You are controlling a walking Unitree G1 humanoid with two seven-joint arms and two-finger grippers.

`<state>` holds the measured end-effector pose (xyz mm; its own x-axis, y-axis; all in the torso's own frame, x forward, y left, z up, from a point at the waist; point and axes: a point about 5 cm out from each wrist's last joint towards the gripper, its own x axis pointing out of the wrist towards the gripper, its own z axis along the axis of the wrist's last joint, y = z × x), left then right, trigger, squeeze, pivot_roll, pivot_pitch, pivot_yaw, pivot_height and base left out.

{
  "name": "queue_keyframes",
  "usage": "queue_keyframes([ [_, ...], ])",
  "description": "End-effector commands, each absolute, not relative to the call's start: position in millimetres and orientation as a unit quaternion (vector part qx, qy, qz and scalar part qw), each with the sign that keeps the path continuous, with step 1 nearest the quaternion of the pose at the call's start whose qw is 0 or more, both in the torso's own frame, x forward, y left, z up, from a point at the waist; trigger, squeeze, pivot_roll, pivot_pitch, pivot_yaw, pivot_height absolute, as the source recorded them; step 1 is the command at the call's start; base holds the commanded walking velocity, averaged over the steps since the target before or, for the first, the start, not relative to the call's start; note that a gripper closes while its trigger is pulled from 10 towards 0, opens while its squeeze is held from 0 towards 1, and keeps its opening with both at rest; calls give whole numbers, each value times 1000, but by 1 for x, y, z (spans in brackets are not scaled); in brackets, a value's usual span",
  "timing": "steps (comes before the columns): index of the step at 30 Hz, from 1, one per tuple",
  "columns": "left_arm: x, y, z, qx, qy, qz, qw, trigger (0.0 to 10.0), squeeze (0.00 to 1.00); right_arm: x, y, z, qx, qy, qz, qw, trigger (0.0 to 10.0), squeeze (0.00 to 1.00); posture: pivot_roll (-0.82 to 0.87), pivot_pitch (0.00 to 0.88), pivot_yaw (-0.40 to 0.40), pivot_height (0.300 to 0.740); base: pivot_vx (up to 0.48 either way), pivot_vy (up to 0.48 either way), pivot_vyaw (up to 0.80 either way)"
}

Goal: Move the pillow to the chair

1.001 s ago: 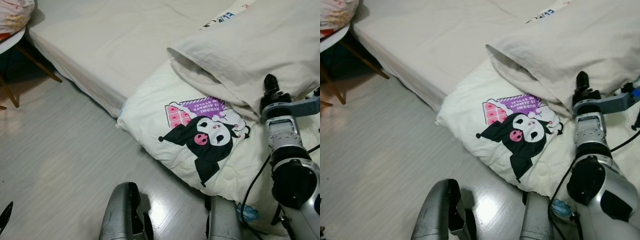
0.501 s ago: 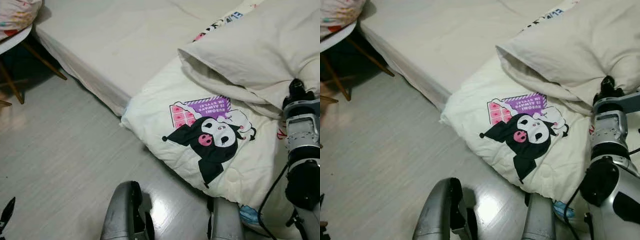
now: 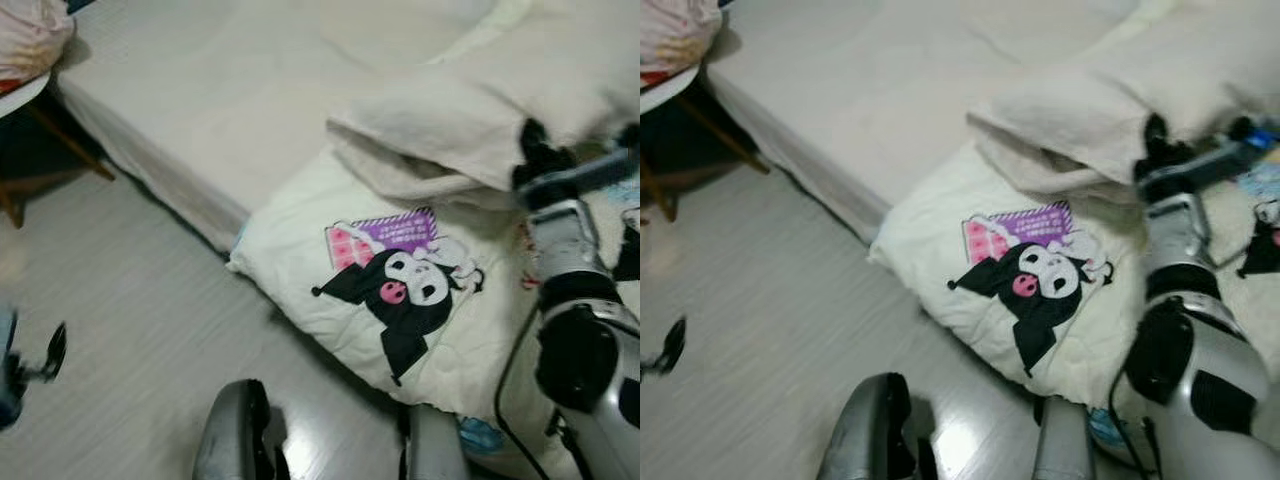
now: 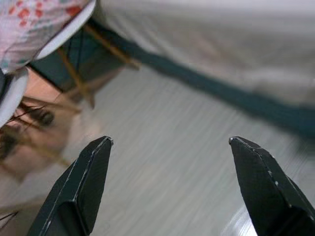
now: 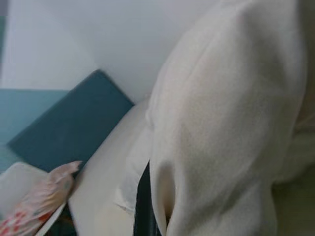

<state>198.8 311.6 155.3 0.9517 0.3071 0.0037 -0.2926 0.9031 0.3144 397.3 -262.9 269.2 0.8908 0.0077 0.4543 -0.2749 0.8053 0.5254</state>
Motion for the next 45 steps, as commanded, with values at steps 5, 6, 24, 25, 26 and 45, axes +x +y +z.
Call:
queue_keyframes([
  [5, 222, 299, 145, 119, 22, 171, 978, 10000, 0, 399, -239, 294, 244, -237, 149, 928, 0, 0, 41, 12, -3, 570, 0, 0, 0],
  [6, 227, 296, 146, 114, 17, 170, 979, 10000, 0, 398, -233, 295, 236, -236, 163, 928, 0, 0, 41, 12, -3, 570, 0, 0, 0],
  [24, 274, 264, 158, 63, -29, 169, 983, 10000, 0, 394, -180, 305, 250, -229, 267, 902, 0, 0, 4, 0, -43, 630, 0, 0, 0],
  [25, 277, 262, 158, 59, -29, 170, 983, 10000, 0, 393, -176, 304, 251, -225, 273, 901, 0, 0, 4, 0, -44, 635, 0, 0, 0],
  [26, 280, 261, 158, 57, -30, 170, 983, 10000, 0, 392, -173, 303, 251, -223, 276, 901, 0, 0, 4, 0, -45, 640, 0, 0, 0],
  [45, 281, 259, 141, 49, -20, 177, 983, 10000, 0, 383, -149, 302, 262, -217, 312, 887, 0, 0, 0, 0, -59, 715, 0, 0, 0],
])
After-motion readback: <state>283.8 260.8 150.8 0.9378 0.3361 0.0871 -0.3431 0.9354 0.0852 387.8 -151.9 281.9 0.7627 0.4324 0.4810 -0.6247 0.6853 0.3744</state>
